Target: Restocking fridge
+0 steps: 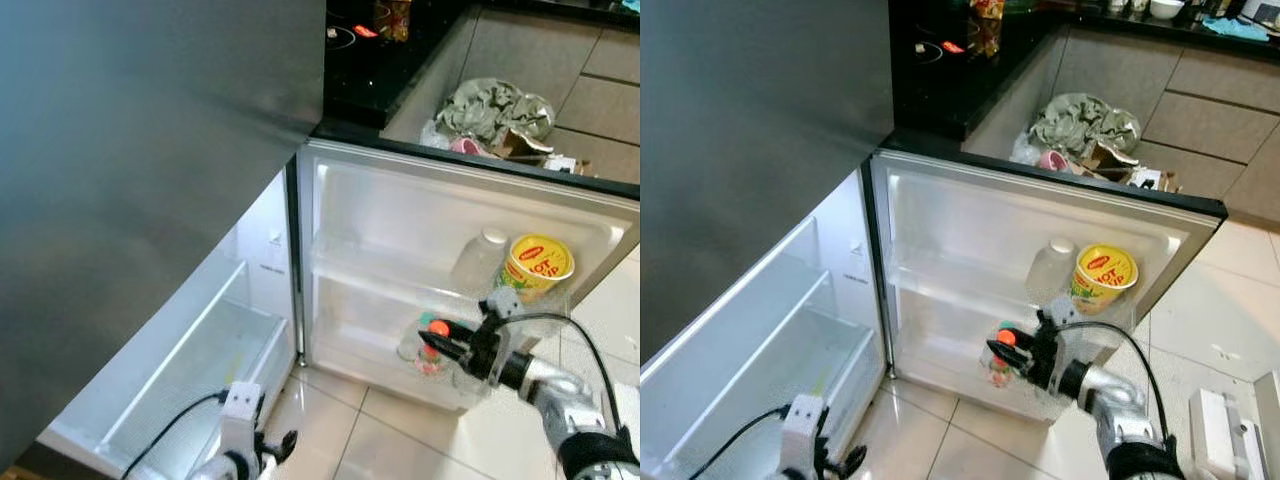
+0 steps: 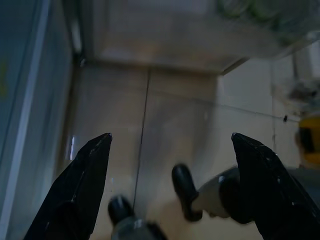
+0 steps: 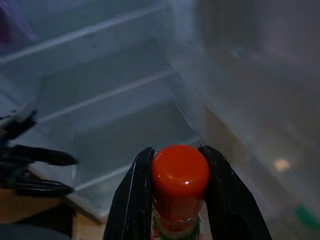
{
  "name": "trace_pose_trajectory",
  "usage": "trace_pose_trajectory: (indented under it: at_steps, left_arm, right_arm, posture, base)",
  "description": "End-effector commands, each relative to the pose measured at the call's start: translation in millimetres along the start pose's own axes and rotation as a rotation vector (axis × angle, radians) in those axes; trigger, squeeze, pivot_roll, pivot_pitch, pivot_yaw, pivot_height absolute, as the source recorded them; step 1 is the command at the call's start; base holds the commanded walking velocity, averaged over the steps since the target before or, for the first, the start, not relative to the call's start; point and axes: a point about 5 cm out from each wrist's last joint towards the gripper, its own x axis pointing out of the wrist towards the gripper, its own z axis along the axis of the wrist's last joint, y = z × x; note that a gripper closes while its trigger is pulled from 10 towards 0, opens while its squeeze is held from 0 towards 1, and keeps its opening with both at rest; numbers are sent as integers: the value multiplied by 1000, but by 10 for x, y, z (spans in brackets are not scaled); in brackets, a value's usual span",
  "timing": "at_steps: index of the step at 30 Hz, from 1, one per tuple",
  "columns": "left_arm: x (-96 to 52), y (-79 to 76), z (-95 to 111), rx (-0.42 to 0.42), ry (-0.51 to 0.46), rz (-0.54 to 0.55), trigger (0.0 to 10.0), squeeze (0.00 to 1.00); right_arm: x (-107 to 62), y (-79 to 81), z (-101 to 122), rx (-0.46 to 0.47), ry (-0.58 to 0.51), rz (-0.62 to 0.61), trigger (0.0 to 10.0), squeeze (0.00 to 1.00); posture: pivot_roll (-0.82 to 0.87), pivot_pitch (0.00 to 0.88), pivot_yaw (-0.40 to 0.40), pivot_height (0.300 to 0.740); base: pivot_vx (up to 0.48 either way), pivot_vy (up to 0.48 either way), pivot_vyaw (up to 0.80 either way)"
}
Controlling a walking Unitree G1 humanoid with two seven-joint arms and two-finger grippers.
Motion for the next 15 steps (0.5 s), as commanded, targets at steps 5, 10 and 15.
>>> trace_pose_trajectory:
  at_steps: [5, 10, 15]
  left_arm:
    - [59, 23, 365, 213, -106, -81, 10000, 0]
    - [95, 9, 629, 302, -210, -104, 10000, 0]
    - [89, 5, 905, 374, -342, -101, 10000, 0]
  right_arm:
    - [35, 33, 165, -38, -29, 87, 10000, 0]
    - [85, 60, 355, -71, -79, 123, 10000, 0]
    - [111, 23, 608, -129, -143, 88, 10000, 0]
  posture:
    - [-70, 83, -41, 740]
    - [-70, 83, -42, 740]
    - [-74, 82, -44, 740]
  base:
    - [0, 0, 0]
    - [0, 0, 0]
    - [0, 0, 0]
